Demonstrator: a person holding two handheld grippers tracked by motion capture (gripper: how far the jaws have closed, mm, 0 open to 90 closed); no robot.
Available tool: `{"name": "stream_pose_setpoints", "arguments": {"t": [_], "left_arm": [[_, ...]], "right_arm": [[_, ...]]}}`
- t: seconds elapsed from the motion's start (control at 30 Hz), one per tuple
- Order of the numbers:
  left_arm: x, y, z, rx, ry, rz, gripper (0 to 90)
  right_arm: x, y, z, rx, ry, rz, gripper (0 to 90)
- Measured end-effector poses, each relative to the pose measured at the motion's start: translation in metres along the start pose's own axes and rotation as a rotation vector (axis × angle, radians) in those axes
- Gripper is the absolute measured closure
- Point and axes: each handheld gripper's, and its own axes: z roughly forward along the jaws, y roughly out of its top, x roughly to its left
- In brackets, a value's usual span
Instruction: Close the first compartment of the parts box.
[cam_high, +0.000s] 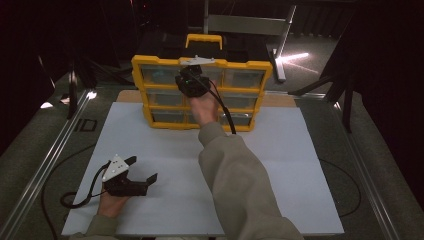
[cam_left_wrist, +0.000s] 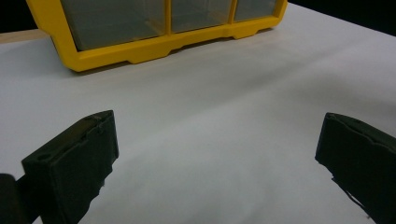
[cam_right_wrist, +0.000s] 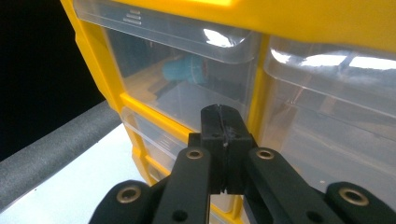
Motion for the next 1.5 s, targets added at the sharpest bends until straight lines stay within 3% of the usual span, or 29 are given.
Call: {"name": "stream_pose_setpoints", "arguments": {"t": [1.0, 1.33, 1.4, 1.5], "left_arm": [[0.0001, -0.0002, 0.0006, 0.004, -0.002, 0.004, 0.1], [-0.0001, -0.0002, 0.0012, 0.005, -0.002, 0.003, 0.1], [0.0000, -0.0001, 0.0011, 0.005, -0.001, 0.004, 0.1], [-0.0001, -0.0002, 0.0015, 0.005, -0.002, 0.003, 0.1]], "right_arm": [[0.0006, -0.0004, 0.0018, -0.003, -0.012, -0.007, 89.4], [0.0012, -0.0031, -0.0004, 0.003, 0.044, -0.020, 78.1], [0.0005, -0.0032, -0.0015, 0.002, 0.054, -0.022, 72.1], [0.0012, -0.0037, -0.0024, 0.006, 0.105, -0.045, 63.4]]}}
